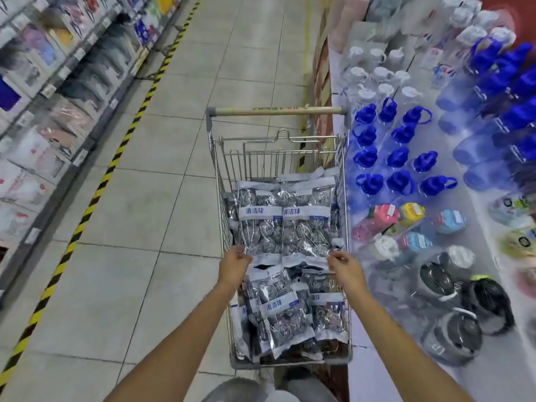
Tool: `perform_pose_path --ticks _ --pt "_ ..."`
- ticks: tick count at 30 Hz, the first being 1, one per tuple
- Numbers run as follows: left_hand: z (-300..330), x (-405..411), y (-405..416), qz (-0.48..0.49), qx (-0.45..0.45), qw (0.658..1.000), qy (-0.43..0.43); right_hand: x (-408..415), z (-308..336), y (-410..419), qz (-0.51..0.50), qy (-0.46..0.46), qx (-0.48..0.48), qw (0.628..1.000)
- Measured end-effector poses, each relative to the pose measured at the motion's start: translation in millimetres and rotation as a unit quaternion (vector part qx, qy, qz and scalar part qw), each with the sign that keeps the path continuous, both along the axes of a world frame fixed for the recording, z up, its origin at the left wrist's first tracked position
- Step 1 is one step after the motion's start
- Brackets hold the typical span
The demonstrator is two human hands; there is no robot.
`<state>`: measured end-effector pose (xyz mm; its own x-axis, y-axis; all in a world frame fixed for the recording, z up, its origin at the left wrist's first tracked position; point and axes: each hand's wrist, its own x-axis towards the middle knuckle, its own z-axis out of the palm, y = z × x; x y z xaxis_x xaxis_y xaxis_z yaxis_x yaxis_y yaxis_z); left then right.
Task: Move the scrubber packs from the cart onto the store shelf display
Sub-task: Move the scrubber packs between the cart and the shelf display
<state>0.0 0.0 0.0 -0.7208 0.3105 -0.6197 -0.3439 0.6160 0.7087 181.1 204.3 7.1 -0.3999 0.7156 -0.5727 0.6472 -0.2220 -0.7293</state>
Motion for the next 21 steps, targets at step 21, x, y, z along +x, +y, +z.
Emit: perform_pose_path --ticks 21 --pt "-60.4 -79.2 82.2 0.029 -0.085 0.995 -0.052 -98.7 -78.2 84.2 0.062 -0.120 0.076 0.988"
